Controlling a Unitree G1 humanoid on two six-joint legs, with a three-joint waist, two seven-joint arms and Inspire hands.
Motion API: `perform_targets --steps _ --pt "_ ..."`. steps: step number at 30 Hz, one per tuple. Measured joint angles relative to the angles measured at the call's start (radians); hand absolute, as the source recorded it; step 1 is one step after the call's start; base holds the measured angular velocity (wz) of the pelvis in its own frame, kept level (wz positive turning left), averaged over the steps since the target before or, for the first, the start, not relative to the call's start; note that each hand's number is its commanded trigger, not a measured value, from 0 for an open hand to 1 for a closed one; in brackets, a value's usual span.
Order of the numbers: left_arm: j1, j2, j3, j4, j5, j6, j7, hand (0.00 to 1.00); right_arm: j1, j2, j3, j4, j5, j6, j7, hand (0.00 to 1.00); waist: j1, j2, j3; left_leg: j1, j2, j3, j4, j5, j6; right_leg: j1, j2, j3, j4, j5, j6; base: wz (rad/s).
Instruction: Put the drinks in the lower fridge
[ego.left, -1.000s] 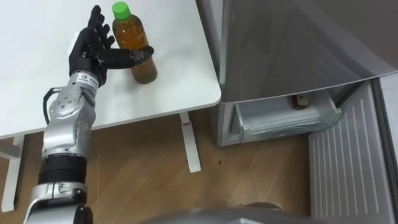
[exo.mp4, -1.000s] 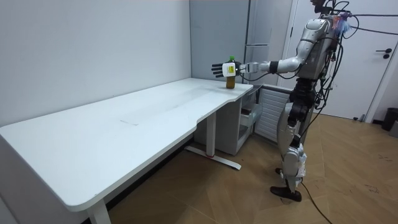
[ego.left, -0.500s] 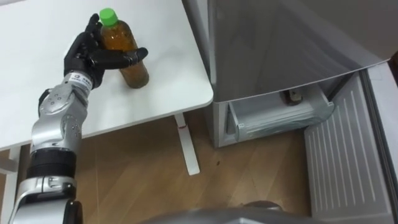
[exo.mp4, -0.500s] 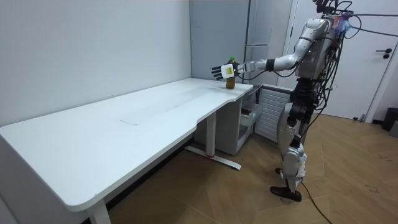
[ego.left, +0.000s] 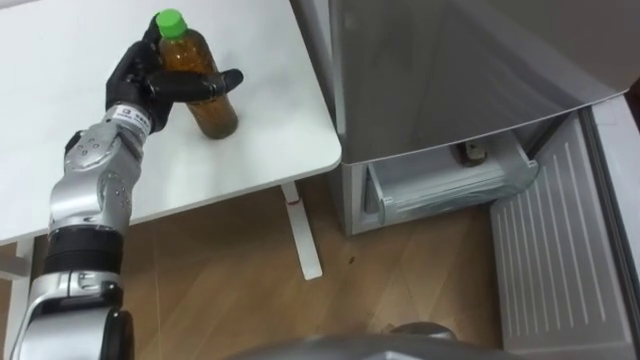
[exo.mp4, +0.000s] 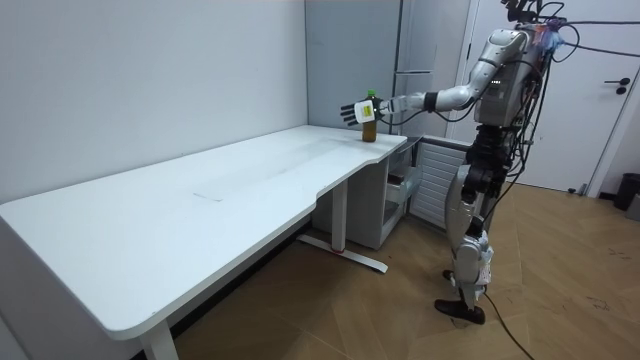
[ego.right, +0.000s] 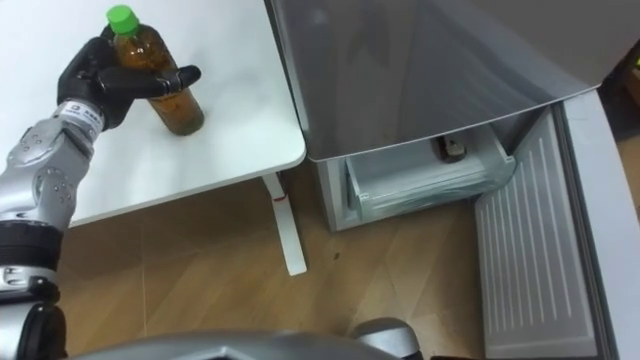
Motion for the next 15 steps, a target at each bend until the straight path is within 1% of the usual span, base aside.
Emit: perform_targets --steps 6,10,15 --pt "0.0 0.0 -0.009 0.0 -0.003 0.0 -0.001 1.0 0.0 0.0 0.002 0.001 0.001 0.0 -0.002 0.0 -0.001 0.0 0.0 0.0 0.0 -0.001 0.0 0.0 0.0 0.001 0.0 0.0 0.001 0.0 0.0 0.0" --pt "0.0 0.0 -0.026 0.0 -0.037 0.0 0.003 1.0 0.0 0.0 0.002 0.002 0.001 0.0 -0.003 0.0 -0.002 0.0 0.0 0.001 0.0 0.002 0.0 0.0 0.0 0.001 0.0 0.001 0.001 0.0 0.0 0.0" --pt "0.0 0.0 -0.043 0.0 -0.037 0.001 0.002 1.0 0.0 0.0 0.002 0.002 0.0 0.0 -0.002 0.0 -0.001 0.0 0.0004 -0.001 0.001 -0.001 0.0 -0.001 -0.002 0.0 0.001 0.001 0.001 0.0 0.0 0.0"
